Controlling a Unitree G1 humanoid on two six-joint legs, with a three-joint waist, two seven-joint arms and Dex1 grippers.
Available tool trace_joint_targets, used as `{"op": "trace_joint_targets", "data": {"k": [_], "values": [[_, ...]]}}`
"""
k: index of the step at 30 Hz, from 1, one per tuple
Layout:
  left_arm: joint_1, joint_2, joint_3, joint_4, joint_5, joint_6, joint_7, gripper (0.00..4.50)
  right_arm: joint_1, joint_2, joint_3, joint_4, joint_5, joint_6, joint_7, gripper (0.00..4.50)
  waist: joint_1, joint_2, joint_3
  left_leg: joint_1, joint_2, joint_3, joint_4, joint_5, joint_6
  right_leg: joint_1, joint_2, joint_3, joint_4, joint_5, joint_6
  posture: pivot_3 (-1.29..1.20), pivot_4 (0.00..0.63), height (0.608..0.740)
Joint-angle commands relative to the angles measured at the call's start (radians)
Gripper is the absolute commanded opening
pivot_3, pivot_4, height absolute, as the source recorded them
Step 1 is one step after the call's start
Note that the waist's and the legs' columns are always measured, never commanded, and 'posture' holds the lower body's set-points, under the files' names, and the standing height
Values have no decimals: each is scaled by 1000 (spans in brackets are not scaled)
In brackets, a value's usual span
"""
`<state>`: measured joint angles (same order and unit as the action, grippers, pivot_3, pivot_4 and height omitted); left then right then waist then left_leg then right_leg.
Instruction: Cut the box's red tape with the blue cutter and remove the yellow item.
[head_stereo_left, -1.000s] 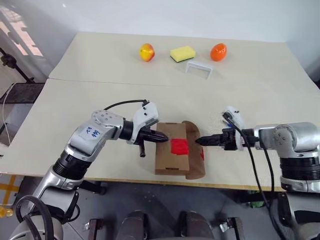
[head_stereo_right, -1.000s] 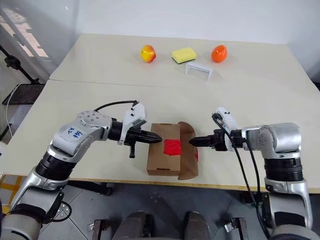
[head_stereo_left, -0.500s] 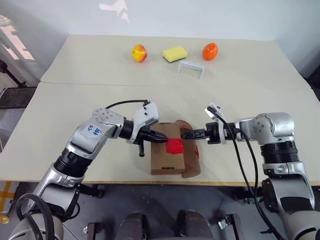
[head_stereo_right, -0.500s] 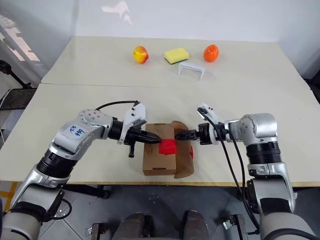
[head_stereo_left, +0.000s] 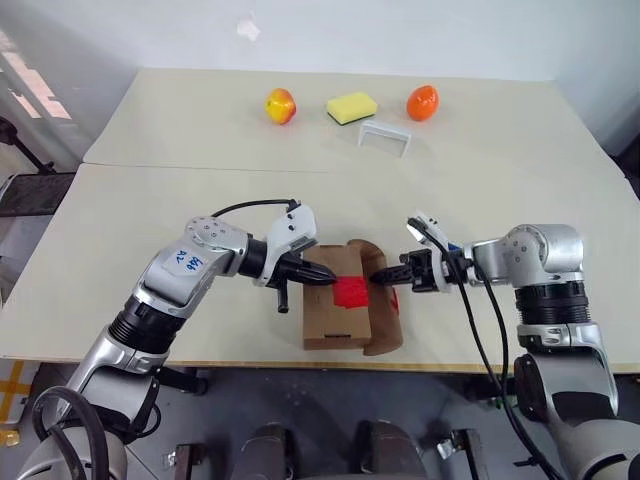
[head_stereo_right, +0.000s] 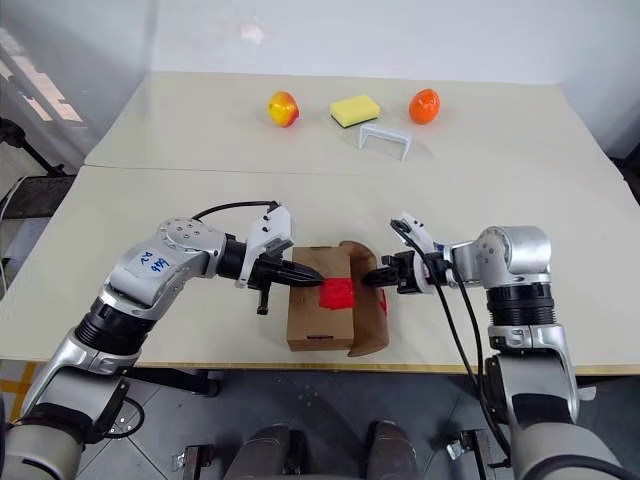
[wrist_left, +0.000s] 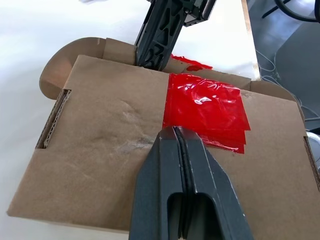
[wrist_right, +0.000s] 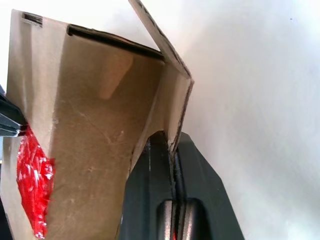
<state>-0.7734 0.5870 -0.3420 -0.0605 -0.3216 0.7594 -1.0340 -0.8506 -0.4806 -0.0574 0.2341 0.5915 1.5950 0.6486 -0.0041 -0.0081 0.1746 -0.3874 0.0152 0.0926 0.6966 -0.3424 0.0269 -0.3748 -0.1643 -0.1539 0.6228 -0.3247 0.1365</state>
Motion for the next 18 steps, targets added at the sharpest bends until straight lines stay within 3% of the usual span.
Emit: {"op": "trace_joint_targets", "data": {"k": [1, 14, 18], "values": [[14, 7, -27, 39, 51, -11, 8, 0, -30, -39, -5, -44, 99, 19, -123, 28, 0, 0, 0, 0, 0, 0, 0, 0, 0, 0, 0, 0, 0, 0, 0, 0, 150, 740], [43, -74, -13, 74, 69, -98, 89, 0, -279, -409, 252, -22, 1109, 19, -833, 28, 22, 5, 3, -3, 0, -1, 1, 0, 2, 0, -4, -2, -1, 0, 0, 0, 150, 740], [43, -93, -4, 89, 77, -121, 107, 0, -310, -473, 368, -61, 1371, -93, -1022, 28, 29, 4, 3, -4, 1, -2, 2, 0, 3, 0, -4, -2, -2, 0, 0, 0, 150, 740]]}}
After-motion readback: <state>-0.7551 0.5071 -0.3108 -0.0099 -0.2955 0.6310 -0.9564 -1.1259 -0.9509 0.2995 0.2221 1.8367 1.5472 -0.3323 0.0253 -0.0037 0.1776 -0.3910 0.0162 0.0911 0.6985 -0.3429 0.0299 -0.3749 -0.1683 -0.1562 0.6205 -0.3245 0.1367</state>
